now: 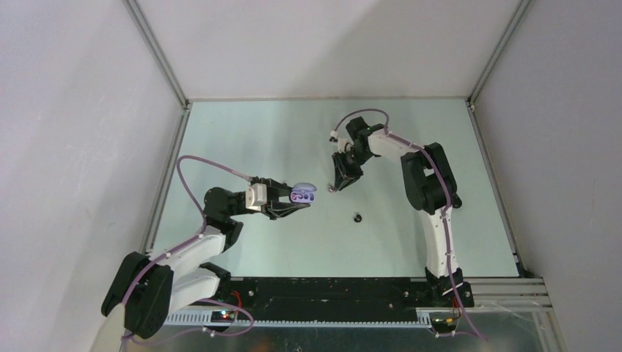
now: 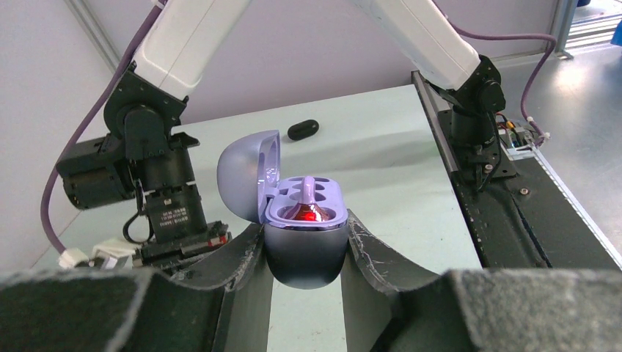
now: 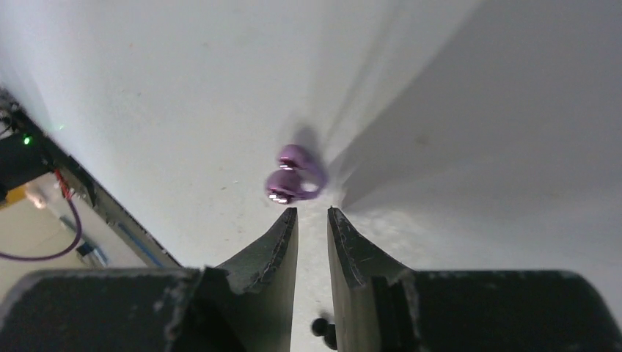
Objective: Insert the wireless bluetooth earbuds into the charging case
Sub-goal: Pick up the earbud from the center of the board.
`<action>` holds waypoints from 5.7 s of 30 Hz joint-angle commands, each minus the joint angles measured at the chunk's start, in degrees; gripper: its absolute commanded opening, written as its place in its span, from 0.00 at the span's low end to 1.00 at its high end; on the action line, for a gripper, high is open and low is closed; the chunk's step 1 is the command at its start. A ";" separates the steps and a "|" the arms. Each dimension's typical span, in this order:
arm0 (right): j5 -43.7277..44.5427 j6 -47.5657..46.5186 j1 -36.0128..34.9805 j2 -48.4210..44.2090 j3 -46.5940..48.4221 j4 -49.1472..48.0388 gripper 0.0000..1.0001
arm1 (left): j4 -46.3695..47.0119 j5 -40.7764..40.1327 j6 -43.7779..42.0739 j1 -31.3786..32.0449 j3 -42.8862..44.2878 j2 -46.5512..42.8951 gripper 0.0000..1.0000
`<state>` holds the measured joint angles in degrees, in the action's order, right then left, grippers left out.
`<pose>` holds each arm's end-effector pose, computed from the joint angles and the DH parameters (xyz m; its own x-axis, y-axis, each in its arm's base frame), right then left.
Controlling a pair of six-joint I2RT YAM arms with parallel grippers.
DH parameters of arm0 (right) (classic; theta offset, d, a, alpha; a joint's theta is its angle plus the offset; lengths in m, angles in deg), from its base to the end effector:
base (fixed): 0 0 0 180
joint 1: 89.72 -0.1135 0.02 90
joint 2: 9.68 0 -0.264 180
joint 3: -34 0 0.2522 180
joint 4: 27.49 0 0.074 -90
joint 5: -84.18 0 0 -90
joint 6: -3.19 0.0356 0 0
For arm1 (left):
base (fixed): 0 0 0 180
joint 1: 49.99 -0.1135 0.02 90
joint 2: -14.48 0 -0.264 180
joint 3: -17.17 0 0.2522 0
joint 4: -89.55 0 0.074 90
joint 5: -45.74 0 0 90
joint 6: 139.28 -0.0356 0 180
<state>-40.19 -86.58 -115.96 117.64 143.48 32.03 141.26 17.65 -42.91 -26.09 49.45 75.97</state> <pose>0.3882 0.2138 0.1453 -0.8771 -0.4287 -0.2166 -0.4722 0.6875 0.5517 0.1683 -0.1089 0.2571 0.2439 -0.1652 -0.9556 0.9690 0.0825 0.2330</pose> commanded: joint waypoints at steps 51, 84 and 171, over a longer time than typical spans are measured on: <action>-2.63 4.64 0.77 2.50 -0.29 -4.03 0.25 | 1.87 0.50 -2.06 -0.32 0.46 0.92 0.00; -13.16 16.64 4.32 5.37 -2.12 -15.59 0.24 | 3.14 0.71 -0.93 -0.30 0.99 2.85 0.00; -16.12 30.15 4.55 1.52 -14.56 -34.46 0.12 | 2.39 1.10 -1.09 -0.60 0.90 2.34 0.00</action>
<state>-57.06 -56.79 -111.92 118.26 128.14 -0.39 141.24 17.96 -43.30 -26.26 49.45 78.86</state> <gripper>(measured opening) 0.139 0.374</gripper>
